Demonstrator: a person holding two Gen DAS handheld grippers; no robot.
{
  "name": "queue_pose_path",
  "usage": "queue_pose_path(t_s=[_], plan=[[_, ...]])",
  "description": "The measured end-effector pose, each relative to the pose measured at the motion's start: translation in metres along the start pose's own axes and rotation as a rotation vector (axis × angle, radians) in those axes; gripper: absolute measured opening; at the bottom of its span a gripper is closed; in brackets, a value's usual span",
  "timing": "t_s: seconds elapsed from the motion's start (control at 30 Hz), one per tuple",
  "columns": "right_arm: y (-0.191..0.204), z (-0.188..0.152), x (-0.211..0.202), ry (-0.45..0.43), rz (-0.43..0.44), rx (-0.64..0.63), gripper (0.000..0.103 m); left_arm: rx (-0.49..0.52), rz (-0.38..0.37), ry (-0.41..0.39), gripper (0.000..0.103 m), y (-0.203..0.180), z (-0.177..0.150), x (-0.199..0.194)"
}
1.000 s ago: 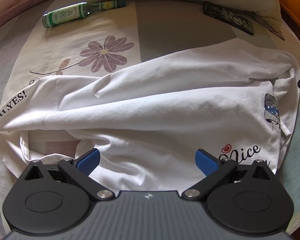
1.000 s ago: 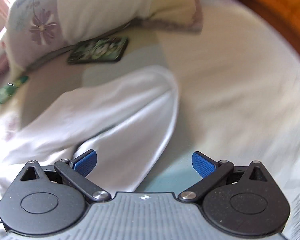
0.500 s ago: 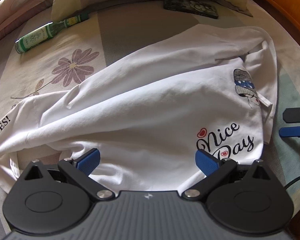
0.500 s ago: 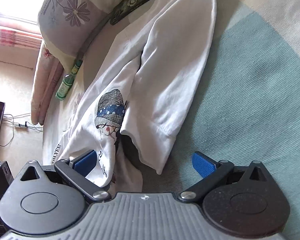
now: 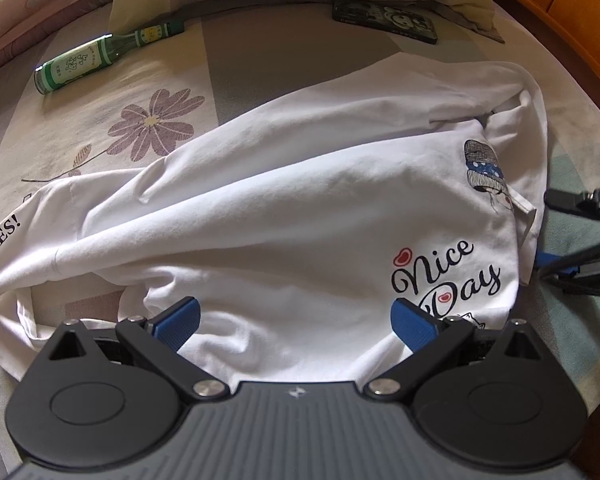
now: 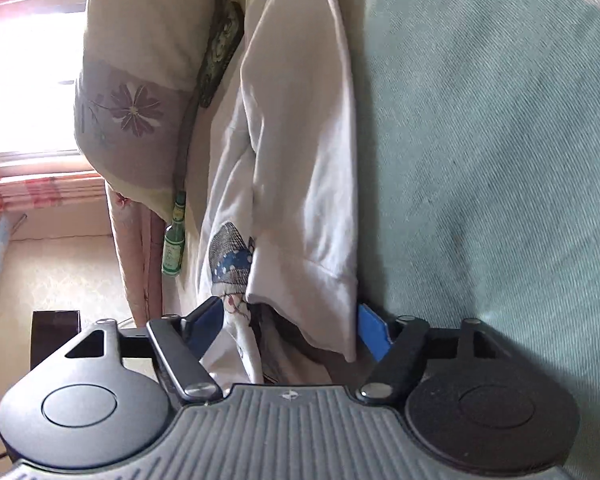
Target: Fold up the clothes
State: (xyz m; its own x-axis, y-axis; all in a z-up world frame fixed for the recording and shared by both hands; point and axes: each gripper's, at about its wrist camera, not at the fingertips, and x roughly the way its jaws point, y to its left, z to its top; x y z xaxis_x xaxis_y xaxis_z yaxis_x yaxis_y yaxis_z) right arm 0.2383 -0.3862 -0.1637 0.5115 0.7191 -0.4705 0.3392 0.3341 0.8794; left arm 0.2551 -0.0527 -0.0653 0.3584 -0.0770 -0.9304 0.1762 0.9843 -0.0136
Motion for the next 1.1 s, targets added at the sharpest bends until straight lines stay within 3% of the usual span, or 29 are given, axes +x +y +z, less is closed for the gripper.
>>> queue_pose_path(t_s=[0.13,0.17,0.23,0.27,0.3,0.4,0.5,0.6,0.87,1.1], plan=[[-0.018,0.003,-0.001,-0.104,0.09,0.159,0.066,-0.021,-0.018,0.014,0.1,0.002,-0.001,0.001],[-0.023,0.004,-0.002,-0.133,0.121,0.209,0.06,-0.022,-0.021,0.015,0.1,0.002,-0.002,0.001],[-0.029,-0.002,-0.002,-0.166,0.097,0.229,0.044,-0.017,-0.024,0.016,0.1,0.002,-0.002,0.002],[-0.031,-0.005,-0.002,-0.183,0.084,0.239,0.029,-0.015,-0.025,0.019,0.1,0.002,-0.002,0.003],[-0.032,-0.009,0.001,-0.192,0.068,0.251,0.02,-0.013,-0.027,0.02,0.1,0.002,-0.002,0.003],[-0.025,-0.012,0.012,-0.181,0.057,0.252,0.019,-0.009,-0.038,0.025,0.1,-0.001,0.001,0.006],[-0.007,-0.014,0.036,-0.113,0.019,0.187,0.02,0.005,-0.048,0.027,0.1,-0.005,0.003,0.007],[-0.004,-0.016,0.042,-0.134,-0.017,0.169,0.003,0.026,-0.044,0.027,0.1,-0.007,0.005,0.006],[0.037,0.003,0.043,-0.075,-0.177,-0.027,0.005,0.0,-0.024,0.035,0.1,-0.002,0.007,0.004],[0.051,0.015,0.011,-0.054,-0.345,-0.176,0.005,-0.001,-0.026,0.033,0.1,-0.015,0.01,0.002]])
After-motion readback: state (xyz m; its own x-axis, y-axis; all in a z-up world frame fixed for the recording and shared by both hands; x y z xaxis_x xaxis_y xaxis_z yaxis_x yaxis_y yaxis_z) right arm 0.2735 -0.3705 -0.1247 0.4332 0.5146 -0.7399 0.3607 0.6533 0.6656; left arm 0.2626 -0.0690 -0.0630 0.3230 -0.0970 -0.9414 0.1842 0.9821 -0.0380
